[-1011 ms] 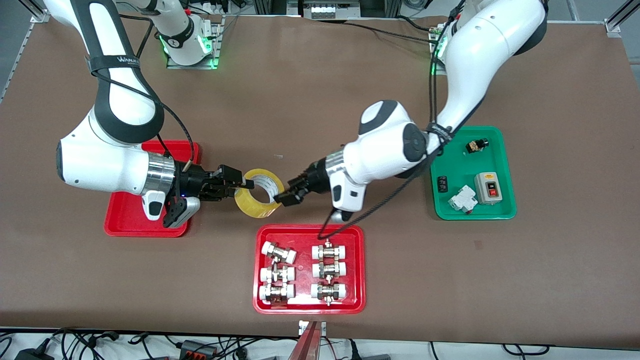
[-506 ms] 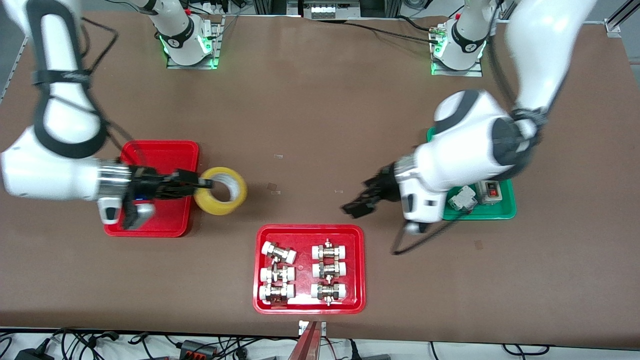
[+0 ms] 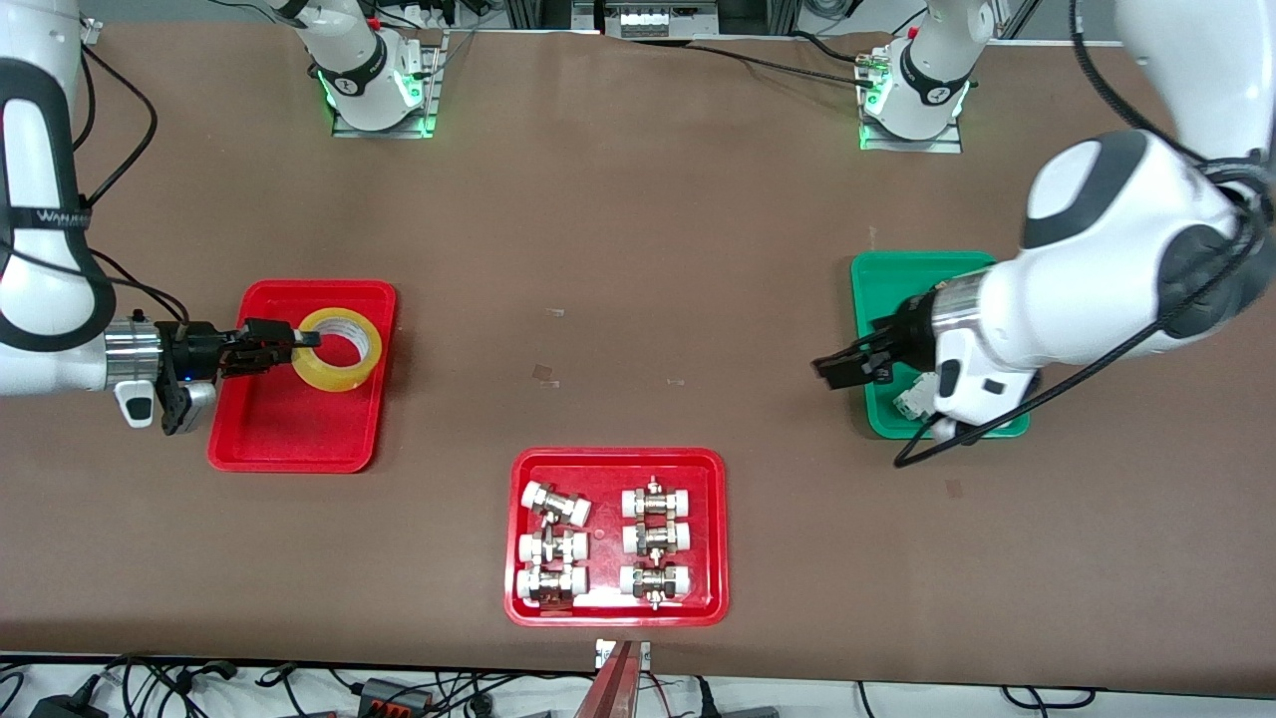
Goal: Left arm passes tape to right arm into tray
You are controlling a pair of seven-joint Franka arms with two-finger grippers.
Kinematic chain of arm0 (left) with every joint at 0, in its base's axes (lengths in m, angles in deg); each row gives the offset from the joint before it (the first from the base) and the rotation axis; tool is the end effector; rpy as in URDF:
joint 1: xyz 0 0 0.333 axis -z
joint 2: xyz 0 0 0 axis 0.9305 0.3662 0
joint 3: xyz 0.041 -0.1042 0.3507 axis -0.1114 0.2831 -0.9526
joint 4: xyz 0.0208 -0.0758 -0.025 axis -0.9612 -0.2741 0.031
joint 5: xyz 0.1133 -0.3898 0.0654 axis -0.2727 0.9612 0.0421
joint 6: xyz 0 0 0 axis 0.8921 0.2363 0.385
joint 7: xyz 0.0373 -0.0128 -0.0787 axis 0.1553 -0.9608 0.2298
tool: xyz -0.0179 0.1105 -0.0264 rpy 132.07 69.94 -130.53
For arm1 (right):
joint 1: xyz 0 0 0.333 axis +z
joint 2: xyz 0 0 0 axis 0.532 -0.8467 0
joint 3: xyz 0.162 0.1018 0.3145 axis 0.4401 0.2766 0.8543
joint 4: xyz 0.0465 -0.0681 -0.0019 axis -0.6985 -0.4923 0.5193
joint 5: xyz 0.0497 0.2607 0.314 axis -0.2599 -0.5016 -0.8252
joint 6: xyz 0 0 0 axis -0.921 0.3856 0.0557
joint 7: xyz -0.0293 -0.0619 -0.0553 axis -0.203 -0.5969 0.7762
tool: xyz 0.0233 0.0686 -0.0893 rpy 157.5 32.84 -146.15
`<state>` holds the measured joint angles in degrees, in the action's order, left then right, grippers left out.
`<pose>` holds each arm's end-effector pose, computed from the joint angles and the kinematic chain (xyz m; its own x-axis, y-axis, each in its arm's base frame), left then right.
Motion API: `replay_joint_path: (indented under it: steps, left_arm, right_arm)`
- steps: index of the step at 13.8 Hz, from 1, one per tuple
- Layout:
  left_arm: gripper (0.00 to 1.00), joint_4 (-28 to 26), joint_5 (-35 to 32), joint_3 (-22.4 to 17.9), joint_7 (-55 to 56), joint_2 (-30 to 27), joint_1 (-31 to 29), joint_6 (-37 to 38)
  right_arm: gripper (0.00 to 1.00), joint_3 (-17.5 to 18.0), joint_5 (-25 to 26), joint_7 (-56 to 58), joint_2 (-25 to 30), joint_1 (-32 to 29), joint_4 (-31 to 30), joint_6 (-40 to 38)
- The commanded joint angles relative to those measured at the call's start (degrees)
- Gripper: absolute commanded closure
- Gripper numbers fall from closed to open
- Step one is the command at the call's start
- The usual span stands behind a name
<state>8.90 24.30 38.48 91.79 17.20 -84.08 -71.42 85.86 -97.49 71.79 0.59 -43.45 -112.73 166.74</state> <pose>0.7032 -0.1970 0.5502 0.8306 0.4275 -0.3568 0.5117 -0.8387 0.1865 0.6524 -0.0803 0.3038 0.9313 0.3607 -0.0518 0.2141 -0.6566 -0.7232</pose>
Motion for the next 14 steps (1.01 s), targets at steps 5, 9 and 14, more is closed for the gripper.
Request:
replay_joint_path:
  steps: [5, 9, 14]
  left_arm:
    - [0.00, -5.98, -1.53, -20.09, -33.31, -15.72, 2.87, 4.08]
    - [0.00, -18.63, -1.97, -42.62, -49.43, -27.59, 17.12, 3.28]
    - [0.00, -22.97, -1.97, -42.48, -45.96, -31.48, 17.58, 3.65]
  right_arm:
    - [0.79, 1.10, 1.80, 15.22, -7.84, -5.92, -0.61, 2.90]
    - [0.00, 1.19, 6.26, 18.12, -7.24, -4.87, -0.52, 7.21]
    - [0.00, 1.19, 12.68, 19.01, -5.39, -2.33, -0.61, 12.31]
